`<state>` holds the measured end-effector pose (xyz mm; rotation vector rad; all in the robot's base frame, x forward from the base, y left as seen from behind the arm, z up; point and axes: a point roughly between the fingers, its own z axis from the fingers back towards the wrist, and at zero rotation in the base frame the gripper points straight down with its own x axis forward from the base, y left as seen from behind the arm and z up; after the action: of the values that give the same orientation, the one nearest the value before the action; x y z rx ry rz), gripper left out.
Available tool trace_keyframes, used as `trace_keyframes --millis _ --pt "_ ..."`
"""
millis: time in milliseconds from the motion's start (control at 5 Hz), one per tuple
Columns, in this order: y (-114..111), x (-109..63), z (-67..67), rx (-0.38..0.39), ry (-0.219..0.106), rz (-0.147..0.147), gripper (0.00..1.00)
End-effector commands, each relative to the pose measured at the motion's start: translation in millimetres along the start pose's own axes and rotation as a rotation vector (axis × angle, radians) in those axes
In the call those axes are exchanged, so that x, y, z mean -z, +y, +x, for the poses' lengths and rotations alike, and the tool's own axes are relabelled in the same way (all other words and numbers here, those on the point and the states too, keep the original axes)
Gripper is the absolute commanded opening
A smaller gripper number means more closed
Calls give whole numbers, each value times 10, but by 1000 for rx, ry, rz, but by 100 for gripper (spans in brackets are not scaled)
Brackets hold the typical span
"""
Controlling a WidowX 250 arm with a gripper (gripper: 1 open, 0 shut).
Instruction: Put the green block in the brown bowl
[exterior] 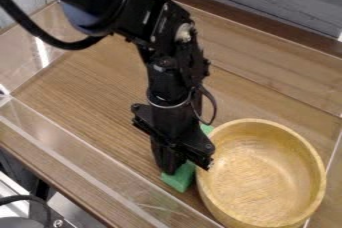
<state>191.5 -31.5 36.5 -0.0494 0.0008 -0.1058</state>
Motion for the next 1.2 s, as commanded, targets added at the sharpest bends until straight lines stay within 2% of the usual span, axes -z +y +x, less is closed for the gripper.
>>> trace_keyframes --millis 0,200,400,600,1000 --pt "14 -215 93 -15 -41 -2 0" --pt "23 -363 99 -26 -38 -3 0" --pt "46 -646 125 -37 -45 -3 0" --pt "12 -573 108 -34 -63 -3 100" --pt "-95 -395 61 -27 -104 -11 100"
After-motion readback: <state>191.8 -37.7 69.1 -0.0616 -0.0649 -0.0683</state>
